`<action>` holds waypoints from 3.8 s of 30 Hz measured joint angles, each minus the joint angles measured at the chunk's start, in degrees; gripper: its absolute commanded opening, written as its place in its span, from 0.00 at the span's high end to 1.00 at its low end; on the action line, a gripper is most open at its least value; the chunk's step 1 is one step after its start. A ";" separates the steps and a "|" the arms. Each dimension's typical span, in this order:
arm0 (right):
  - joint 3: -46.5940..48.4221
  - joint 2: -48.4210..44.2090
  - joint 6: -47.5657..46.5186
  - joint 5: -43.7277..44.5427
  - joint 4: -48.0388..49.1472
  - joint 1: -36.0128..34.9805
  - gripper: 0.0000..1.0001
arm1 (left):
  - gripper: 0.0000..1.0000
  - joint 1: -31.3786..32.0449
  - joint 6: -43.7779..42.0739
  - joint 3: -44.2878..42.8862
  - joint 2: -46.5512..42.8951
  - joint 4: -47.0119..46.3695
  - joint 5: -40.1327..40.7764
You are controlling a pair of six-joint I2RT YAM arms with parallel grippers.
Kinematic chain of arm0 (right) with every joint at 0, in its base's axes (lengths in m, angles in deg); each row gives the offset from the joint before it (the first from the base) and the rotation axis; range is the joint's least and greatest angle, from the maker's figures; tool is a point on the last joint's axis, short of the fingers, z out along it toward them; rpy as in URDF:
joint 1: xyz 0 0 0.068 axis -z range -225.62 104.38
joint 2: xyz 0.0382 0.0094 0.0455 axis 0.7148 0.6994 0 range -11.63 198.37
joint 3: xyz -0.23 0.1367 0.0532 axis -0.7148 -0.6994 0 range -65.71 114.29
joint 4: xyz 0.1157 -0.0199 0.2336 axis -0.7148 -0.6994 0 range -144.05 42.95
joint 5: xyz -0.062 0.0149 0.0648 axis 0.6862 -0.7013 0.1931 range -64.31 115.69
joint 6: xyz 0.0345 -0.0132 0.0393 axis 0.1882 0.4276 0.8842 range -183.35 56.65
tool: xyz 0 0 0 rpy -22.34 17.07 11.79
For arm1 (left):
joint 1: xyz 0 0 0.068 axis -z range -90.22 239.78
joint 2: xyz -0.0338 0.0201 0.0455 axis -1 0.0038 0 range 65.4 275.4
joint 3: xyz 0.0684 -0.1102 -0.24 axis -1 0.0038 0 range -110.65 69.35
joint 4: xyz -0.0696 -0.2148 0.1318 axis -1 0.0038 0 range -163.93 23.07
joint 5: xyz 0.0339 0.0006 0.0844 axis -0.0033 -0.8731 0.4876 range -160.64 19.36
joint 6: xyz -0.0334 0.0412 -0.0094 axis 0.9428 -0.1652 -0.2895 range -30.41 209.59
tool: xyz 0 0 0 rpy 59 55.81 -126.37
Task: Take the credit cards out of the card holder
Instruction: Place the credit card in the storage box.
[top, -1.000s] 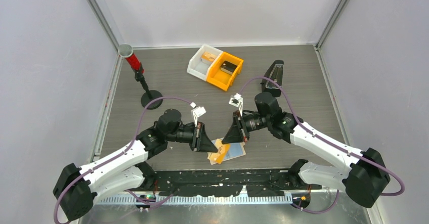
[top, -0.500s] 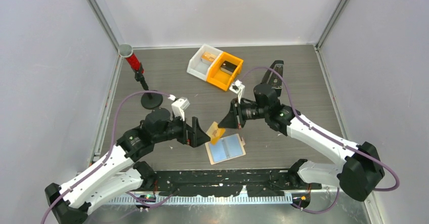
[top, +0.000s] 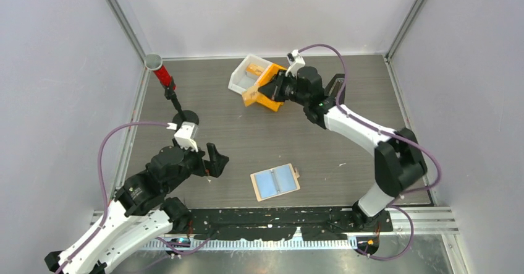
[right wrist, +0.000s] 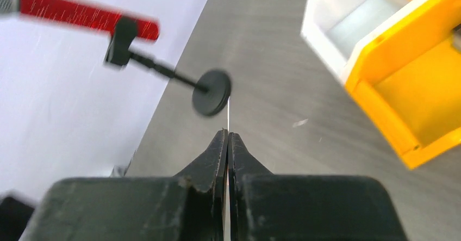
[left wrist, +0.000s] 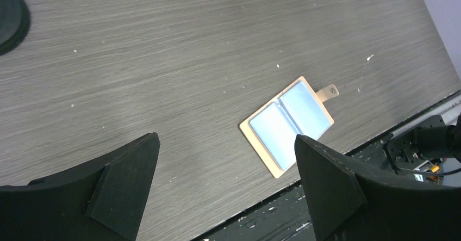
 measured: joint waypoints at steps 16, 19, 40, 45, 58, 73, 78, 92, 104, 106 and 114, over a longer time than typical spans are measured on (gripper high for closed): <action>18.08 27.10 13.57 29.49 13.81 1.14 0.95 | 0.01 0.00 -4.11 -2.75 -0.79 8.46 1.73; 21.22 30.53 15.61 33.48 14.56 1.18 0.95 | 0.01 0.00 -4.46 -2.82 -0.90 9.25 1.31; 42.62 48.39 31.04 44.30 5.33 1.18 0.95 | 0.01 0.00 -5.84 -2.60 -8.35 9.29 -0.20; 44.94 50.27 32.41 44.74 3.52 1.07 0.95 | 0.01 0.00 -5.88 -2.56 -8.44 9.29 -0.20; 45.70 51.23 32.81 46.71 1.18 0.79 0.92 | 0.01 0.00 -6.08 -2.47 -9.53 9.03 -0.42; 51.52 54.73 33.07 48.41 -2.67 0.70 0.76 | 0.01 0.00 -7.06 -2.47 -9.60 8.87 -0.42; 52.68 54.99 32.89 48.87 -3.82 0.72 0.74 | 0.01 0.00 -7.10 -2.47 -9.81 8.85 -0.42; 54.34 54.95 32.50 48.81 -7.19 1.60 0.65 | 0.01 0.00 -7.10 -2.47 -9.81 8.85 -0.46; 54.07 51.39 31.39 48.72 -9.94 2.97 0.60 | 0.01 0.00 -7.10 -2.47 -9.35 8.85 -1.73; 53.75 50.25 30.67 48.37 -10.12 3.10 0.60 | 0.01 0.00 -7.10 -2.47 -9.25 8.85 -1.73; 44.98 39.26 23.15 40.54 -10.82 3.28 0.59 | 0.01 0.00 -7.06 -2.45 -7.28 8.87 -1.70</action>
